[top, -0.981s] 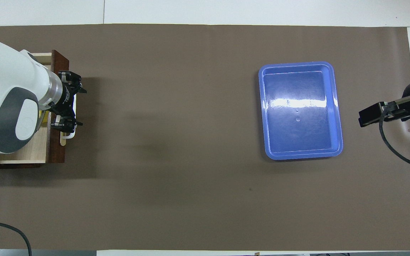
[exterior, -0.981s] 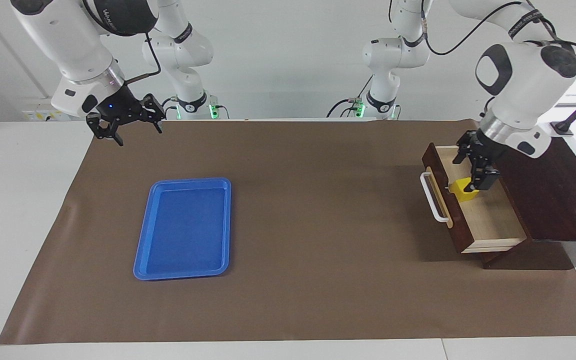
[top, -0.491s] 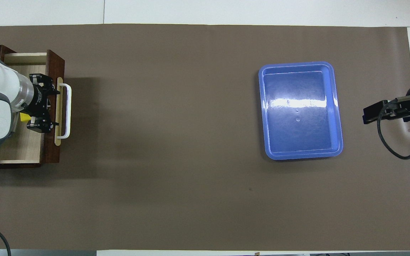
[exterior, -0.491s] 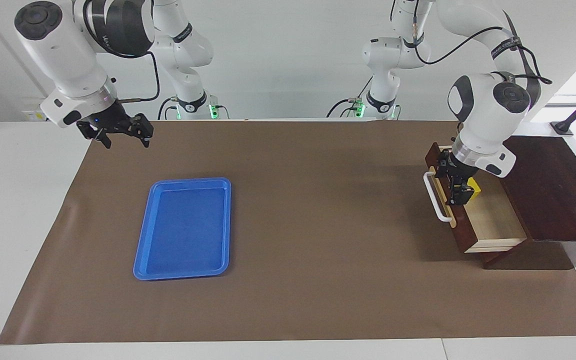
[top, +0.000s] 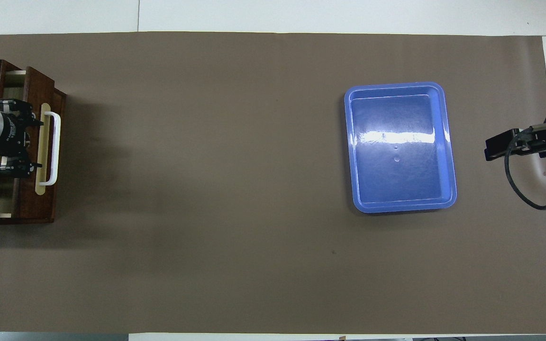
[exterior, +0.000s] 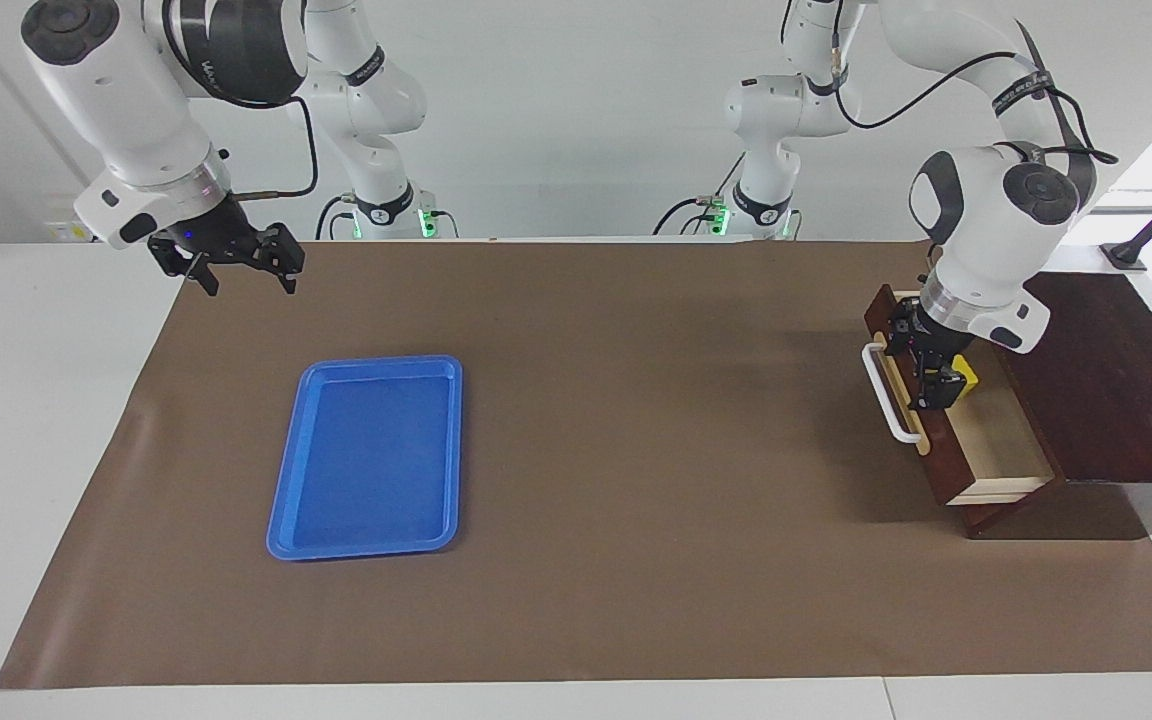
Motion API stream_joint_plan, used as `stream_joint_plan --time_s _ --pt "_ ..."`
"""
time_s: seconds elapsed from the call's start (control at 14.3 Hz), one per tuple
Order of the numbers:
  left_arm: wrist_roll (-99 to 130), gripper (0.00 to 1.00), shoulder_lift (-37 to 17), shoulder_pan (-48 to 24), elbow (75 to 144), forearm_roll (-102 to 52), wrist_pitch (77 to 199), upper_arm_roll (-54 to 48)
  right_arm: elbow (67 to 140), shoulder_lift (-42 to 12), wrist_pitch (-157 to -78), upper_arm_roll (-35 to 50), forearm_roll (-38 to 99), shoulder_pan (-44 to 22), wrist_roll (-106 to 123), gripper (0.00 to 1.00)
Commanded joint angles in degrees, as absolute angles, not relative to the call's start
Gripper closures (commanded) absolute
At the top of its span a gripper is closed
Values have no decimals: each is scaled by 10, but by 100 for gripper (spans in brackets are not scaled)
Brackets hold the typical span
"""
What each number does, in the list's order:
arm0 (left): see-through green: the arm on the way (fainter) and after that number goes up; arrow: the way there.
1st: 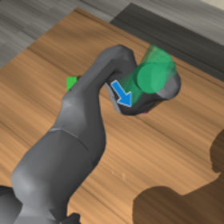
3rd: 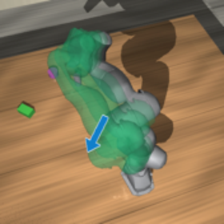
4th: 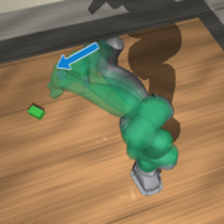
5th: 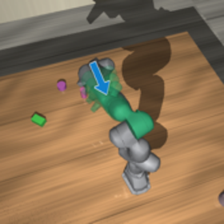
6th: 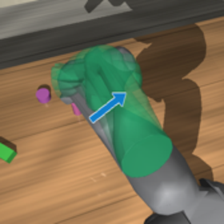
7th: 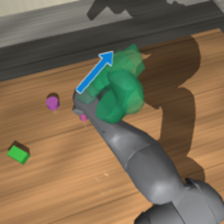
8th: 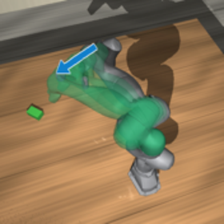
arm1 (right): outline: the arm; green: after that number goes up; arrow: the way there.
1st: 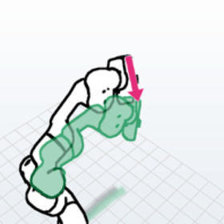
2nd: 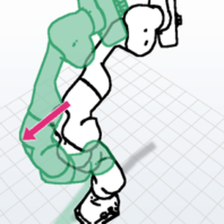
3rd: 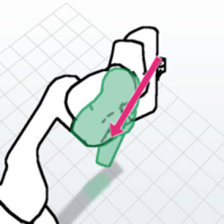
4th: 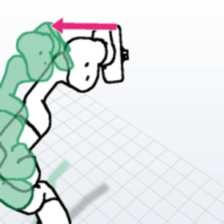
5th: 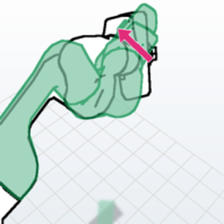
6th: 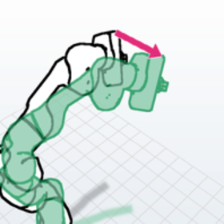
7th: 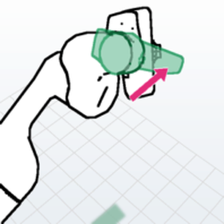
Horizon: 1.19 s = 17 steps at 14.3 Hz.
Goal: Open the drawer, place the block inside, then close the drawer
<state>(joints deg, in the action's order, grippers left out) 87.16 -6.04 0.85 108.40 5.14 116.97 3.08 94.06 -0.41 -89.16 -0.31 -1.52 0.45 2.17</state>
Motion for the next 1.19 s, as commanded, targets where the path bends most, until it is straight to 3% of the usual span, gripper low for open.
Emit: stream_joint_plan --time_s 0.0,0.21,0.56,0.91,1.12 --pt "847 0 -52 41 1094 63 1195 29 933 -6 -885 5 -23 13 18 0" --pt "839 0 -54 47 1090 63 1194 29 934 -5 -884 6 -23 10 20 0" --pt "724 0 -44 32 968 33 1025 11 934 -4 -884 6 -22 7 20 0" --pt "429 0 4 -8 955 14 950 4 934 -4 -885 5 -22 8 19 0" --pt "259 0 27 -29 988 13 941 3 934 -4 -885 5 -22 11 19 0"
